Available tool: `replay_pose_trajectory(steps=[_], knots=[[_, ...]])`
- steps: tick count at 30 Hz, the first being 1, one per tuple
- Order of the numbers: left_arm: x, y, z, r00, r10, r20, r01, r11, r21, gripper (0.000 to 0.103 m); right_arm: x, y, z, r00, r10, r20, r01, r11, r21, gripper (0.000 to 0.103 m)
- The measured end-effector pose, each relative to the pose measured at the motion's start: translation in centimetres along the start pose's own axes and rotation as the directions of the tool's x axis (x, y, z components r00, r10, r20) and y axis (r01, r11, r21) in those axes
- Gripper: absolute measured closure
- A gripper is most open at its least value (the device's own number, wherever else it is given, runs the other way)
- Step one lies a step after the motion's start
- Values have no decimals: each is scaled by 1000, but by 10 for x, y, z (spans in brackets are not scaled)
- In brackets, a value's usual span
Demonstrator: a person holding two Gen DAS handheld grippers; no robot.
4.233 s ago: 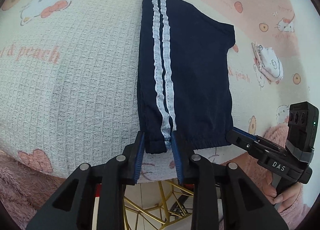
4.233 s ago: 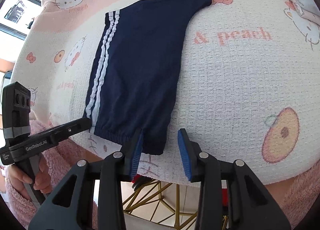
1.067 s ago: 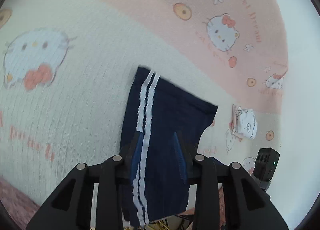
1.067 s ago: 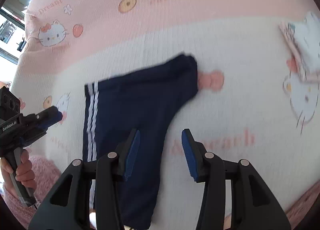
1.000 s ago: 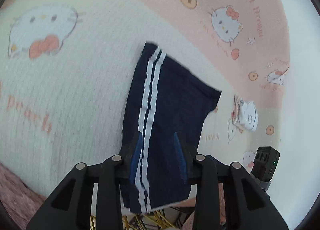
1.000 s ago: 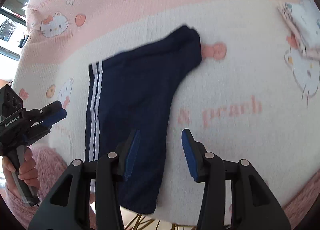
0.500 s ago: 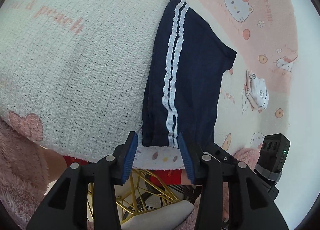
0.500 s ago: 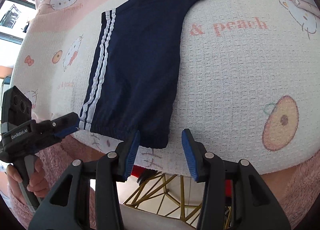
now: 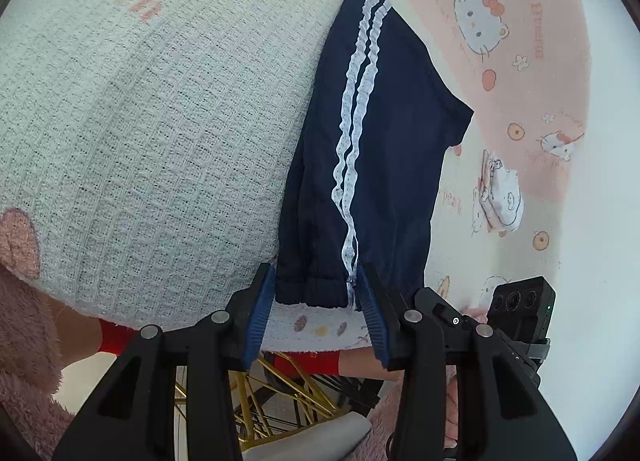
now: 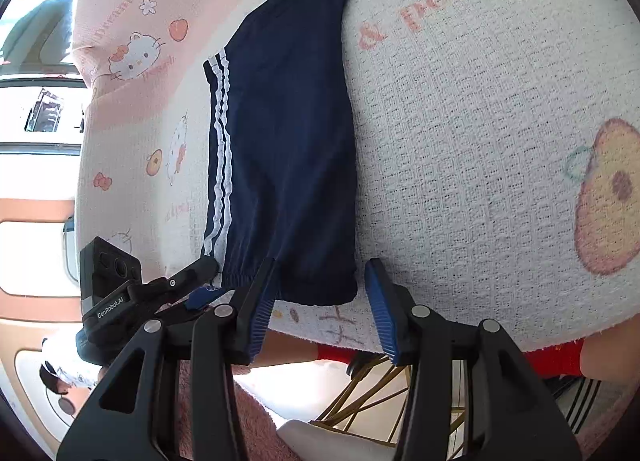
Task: Fold clothes
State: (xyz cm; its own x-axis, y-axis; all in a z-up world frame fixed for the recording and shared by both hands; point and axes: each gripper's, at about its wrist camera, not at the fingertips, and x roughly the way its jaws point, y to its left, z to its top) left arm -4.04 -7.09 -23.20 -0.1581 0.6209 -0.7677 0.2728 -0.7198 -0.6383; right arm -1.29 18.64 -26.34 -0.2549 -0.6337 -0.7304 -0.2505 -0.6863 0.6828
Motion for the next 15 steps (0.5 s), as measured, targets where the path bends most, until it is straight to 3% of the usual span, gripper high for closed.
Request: replay_pose_trajectory(steps=[6,8,10,12,15], knots=[[0,2,3,1000,2,-2,-2,1000,9,62,8,7,2,999,26,-22,-28,998,-61,60],[-1,2,3,1000,2,-2,-2,1000,12,63,11,14,1,1000,-26,-15,24,993,-118,71],[-2,1,2,1000,19,-1,-19,999,26,72,12,18,1,998,-57,-6,56,987,-149,79],[-5,0,1,1000,2,12,-3,1000,19,76,6,22,0,999,-39,5,39,985,-168,84],[-15,0,1,995,-97,38,97,995,-9,78,-3,29,-2,1000,-11,21,15,980,-196,84]])
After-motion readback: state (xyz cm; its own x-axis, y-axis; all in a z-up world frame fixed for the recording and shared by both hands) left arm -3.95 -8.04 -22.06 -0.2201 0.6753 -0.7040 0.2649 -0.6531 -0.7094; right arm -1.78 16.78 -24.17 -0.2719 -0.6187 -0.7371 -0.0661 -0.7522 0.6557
